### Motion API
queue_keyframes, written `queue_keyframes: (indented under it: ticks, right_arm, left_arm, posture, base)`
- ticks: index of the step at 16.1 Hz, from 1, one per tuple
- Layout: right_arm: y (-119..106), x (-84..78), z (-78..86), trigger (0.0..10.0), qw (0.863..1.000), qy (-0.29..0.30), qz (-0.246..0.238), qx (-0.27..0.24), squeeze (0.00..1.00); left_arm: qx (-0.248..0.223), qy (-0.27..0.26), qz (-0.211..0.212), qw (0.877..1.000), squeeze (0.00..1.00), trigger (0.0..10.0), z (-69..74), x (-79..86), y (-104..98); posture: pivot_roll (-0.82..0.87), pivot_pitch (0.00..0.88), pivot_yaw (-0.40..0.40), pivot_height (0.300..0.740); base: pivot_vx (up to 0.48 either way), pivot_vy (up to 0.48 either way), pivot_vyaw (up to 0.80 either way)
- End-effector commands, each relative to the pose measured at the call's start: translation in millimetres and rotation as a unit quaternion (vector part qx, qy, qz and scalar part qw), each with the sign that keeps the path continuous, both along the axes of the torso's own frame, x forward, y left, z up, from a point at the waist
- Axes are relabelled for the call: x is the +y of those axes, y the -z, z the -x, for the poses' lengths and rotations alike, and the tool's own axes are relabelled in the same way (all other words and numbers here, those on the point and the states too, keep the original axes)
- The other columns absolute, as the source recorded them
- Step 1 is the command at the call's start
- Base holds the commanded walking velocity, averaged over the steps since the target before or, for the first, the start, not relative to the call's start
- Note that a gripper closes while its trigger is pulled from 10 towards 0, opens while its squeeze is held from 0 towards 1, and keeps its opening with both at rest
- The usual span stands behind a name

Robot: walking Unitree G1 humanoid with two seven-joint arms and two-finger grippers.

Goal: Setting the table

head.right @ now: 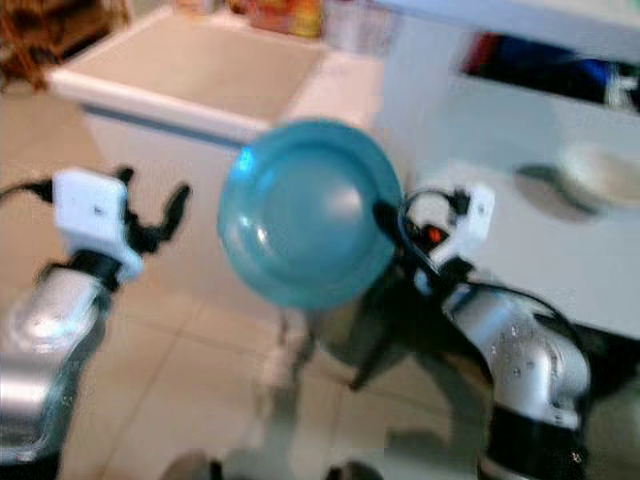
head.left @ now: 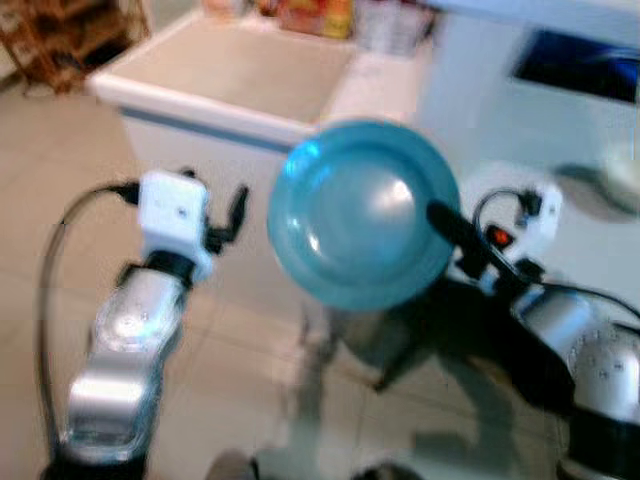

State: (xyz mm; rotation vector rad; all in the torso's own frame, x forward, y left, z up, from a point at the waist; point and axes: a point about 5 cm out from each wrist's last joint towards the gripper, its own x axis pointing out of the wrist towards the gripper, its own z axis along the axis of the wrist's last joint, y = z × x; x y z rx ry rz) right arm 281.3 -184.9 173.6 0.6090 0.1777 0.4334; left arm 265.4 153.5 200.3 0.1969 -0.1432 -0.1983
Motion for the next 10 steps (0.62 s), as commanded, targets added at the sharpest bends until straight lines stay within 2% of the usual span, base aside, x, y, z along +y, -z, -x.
queue_keyframes:
  ticks: [1, 7, 8, 10]
  right_arm:
    - [-8, -2.1, 0.1, 10.0, 1.0, 0.007, -0.004, -0.021, 0.0]
    - [1, -6.2, -0.6, 10.0, 0.999, 0.035, -0.034, 0.015, 0.0]
    - [3, -7.5, -1.3, 10.0, 0.998, 0.044, -0.036, 0.022, 0.0]
    - [8, -7.1, -2.3, 10.0, 0.997, 0.054, -0.034, 0.035, 0.0]
  left_arm:
    - [-0.003, -0.004, -0.006, 1.0, 0.0, 10.0, -0.8, 2.3, -1]
    - [-0.004, -0.003, -0.003, 1.0, 0.0, 10.0, -3.4, 1.0, -1]
    - [-0.004, -0.004, 0.009, 1.0, 0.0, 10.0, -3.5, 0.8, -1]
    - [0.006, -0.01, 0.036, 0.999, 0.0, 10.0, -6.2, 1.7, -2]
  posture:
    - [0.0, 0.068, -0.062, 0.74]
    - [0.0, 0.062, -0.062, 0.74]
    - [-0.01, 0.062, -0.063, 0.74]
    - [0.0, 0.063, -0.065, 0.74]
  base:
    - [0.0, -0.48, 0.0]
    - [0.0, -0.48, 0.0]
    - [0.0, -0.48, 0.0]
    - [0.0, 0.0, 0.0]
